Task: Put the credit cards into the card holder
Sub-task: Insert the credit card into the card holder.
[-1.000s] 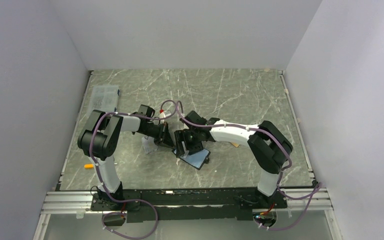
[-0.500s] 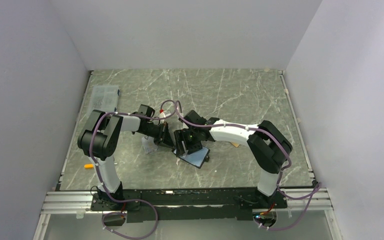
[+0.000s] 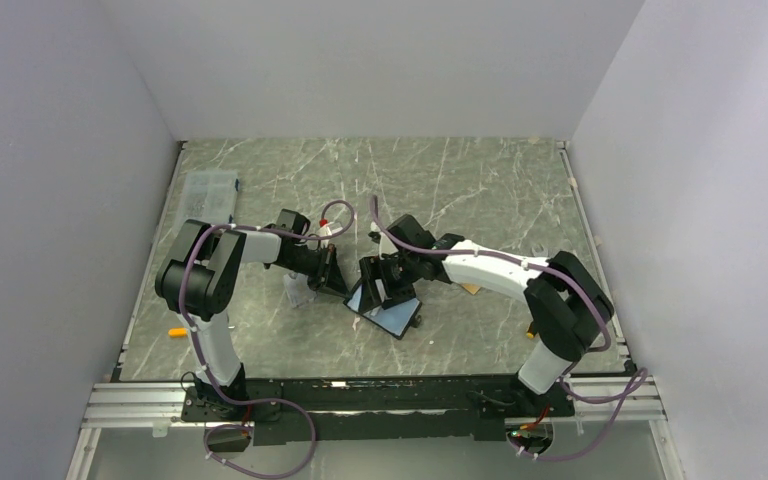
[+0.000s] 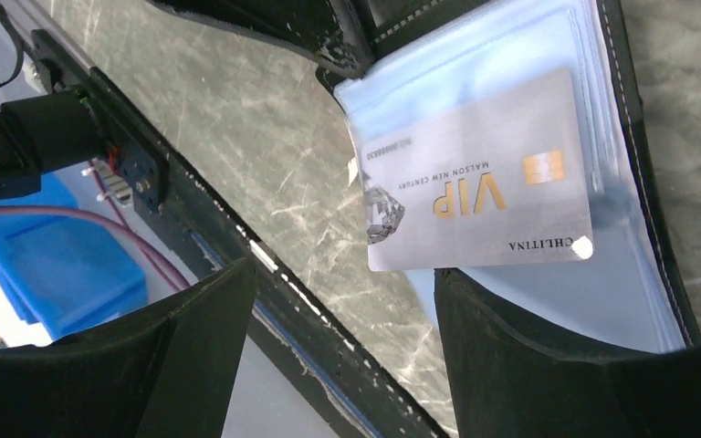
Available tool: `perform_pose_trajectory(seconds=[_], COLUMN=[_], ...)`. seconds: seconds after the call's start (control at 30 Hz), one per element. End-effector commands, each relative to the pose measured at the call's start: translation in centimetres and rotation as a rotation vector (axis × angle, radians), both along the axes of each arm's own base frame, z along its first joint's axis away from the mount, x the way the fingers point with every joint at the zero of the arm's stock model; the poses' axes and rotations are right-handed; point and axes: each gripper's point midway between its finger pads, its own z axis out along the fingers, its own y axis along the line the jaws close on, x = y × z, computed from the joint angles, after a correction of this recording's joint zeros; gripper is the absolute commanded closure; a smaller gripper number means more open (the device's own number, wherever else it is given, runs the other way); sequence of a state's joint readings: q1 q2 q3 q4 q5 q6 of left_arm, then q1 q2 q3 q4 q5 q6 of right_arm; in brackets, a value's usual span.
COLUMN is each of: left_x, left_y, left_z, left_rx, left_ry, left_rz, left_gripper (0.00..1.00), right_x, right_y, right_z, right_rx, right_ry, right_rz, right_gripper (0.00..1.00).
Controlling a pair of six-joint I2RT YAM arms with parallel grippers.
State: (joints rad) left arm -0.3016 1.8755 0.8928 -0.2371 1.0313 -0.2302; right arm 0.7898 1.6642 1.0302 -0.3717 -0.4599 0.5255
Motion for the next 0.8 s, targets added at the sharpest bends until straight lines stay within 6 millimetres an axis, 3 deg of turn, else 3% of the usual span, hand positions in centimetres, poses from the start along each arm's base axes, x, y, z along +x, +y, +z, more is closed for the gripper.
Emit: perform_pose_trajectory(seconds=[0.0, 0.3, 0.47, 0.57, 0.77], left_x=[0.8, 0.8, 0.8, 0.8, 0.7], left_y=[-0.3, -0.4, -0.5, -0.5, -0.6], left_z=[1.2, 1.5, 1.7, 1.8, 2.0], left_rx=[-0.036, -0.049, -0.058, -0.065, -0.078], left_ry=[-0.053, -0.050, -0.049, -0.052, -0.043], left_rz=[-0.012, -0.014, -0.015, -0.014, -0.017], left_gripper=[1.00, 1.00, 1.00, 1.00, 1.00], right_x=[-0.5, 0.1, 0.4, 0.4, 0.4], right_y=[-0.2, 0.2, 1.0, 0.5, -0.6], right_z=[1.7, 0.8, -1.0, -2.2, -2.3], right_rx=[0.096, 0.072, 0.030, -0.042, -0.148], right_ry=[0.009, 0.026, 0.080, 0.117, 0.143], right_rz=[0.041, 0.033, 0.035, 0.032, 0.019], right_gripper=[0.26, 0.27, 0.30, 0.33, 0.31])
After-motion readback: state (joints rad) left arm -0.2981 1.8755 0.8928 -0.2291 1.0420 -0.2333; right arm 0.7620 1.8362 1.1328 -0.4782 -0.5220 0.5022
